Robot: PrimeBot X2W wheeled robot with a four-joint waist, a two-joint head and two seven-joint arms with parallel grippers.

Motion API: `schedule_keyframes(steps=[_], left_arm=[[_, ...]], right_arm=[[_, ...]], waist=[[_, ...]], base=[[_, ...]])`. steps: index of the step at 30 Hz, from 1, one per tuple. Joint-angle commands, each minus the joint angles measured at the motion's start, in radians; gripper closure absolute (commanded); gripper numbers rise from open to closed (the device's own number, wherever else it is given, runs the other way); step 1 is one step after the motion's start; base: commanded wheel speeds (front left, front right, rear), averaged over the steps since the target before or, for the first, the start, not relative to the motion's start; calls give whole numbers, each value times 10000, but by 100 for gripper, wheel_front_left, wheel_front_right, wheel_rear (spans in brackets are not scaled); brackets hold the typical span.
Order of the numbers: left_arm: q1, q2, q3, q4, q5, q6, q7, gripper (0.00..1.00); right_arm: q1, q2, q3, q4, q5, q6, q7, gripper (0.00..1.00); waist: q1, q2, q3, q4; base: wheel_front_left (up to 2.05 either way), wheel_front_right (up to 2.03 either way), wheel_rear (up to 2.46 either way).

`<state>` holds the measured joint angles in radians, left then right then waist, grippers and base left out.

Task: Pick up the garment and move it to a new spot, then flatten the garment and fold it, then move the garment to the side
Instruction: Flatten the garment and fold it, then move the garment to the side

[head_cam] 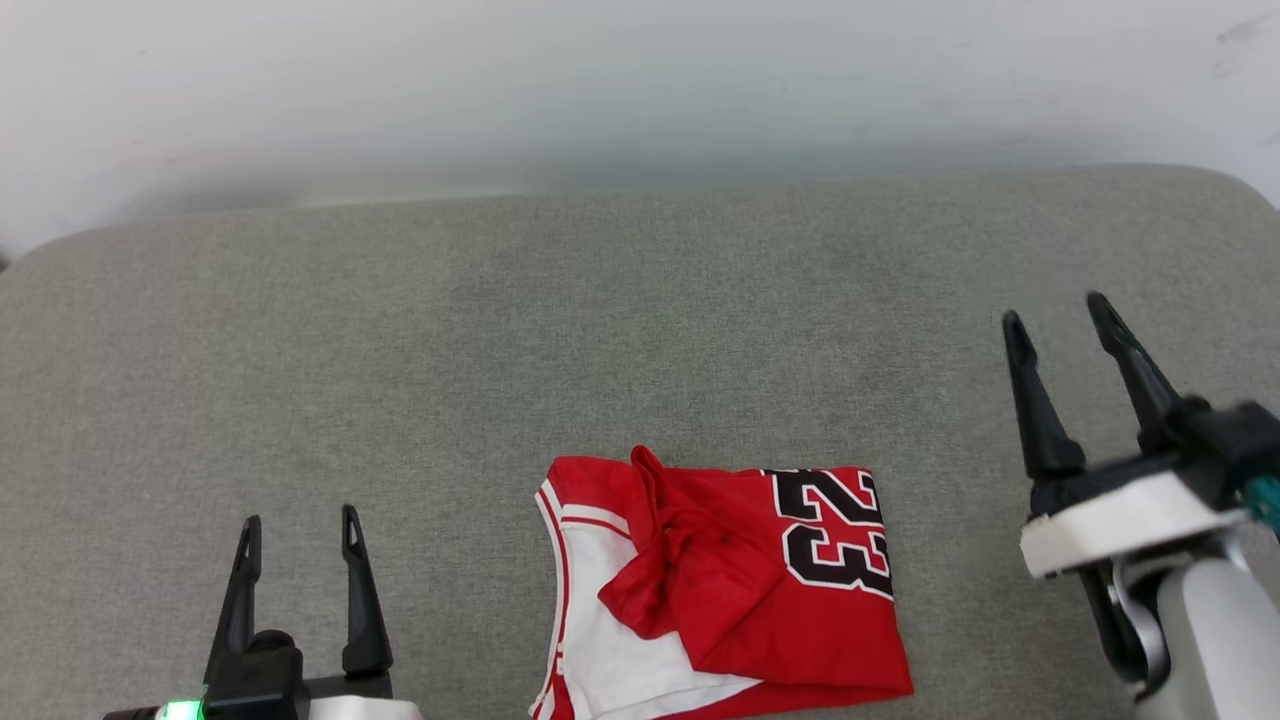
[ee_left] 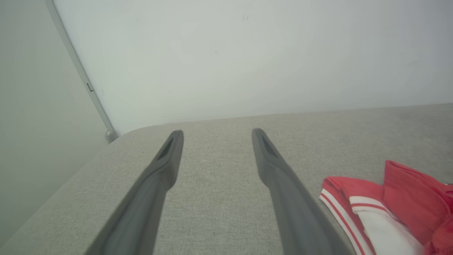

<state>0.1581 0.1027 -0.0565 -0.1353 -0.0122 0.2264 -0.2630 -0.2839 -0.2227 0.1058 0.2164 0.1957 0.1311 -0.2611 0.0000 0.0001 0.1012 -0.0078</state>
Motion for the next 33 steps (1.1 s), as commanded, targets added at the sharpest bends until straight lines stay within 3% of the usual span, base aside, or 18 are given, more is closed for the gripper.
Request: schedule_keyframes(steps=[1, 8, 21, 26, 31, 33], left_arm=[[67, 44, 33, -7, 6, -49, -23, 0], [164, 49, 44, 182, -53, -280, -23, 0], [428, -3, 58, 495, -70, -600, -22, 0], [485, -31, 152, 576, -117, -695, -22, 0], [385, -79, 212, 604, -130, -740, -22, 0], [303, -94, 233, 620, -129, -764, -22, 0]], right_arm=[[399, 208, -195, -241, -173, -6, -40, 0], [2431, 1268, -1168, -1569, -674, -6, -33, 0], [4333, 1740, -1418, -2420, -459, -6, -35, 0], [4372, 1743, -1202, -2387, -249, -6, -36, 0], [3299, 1741, -933, -2677, -635, -6, -36, 0], [2705, 1455, -793, -2679, -837, -6, -36, 0]], waist=[[0, -1, -37, -37], [0, -1, -206, -91], [0, -1, -561, 22], [0, -1, -596, 16], [0, -1, -518, -32], [0, -1, -469, -46]], base=[[0, 0, 0], [0, 0, 0], [0, 0, 0], [0, 0, 0], [0, 0, 0], [0, 0, 0]])
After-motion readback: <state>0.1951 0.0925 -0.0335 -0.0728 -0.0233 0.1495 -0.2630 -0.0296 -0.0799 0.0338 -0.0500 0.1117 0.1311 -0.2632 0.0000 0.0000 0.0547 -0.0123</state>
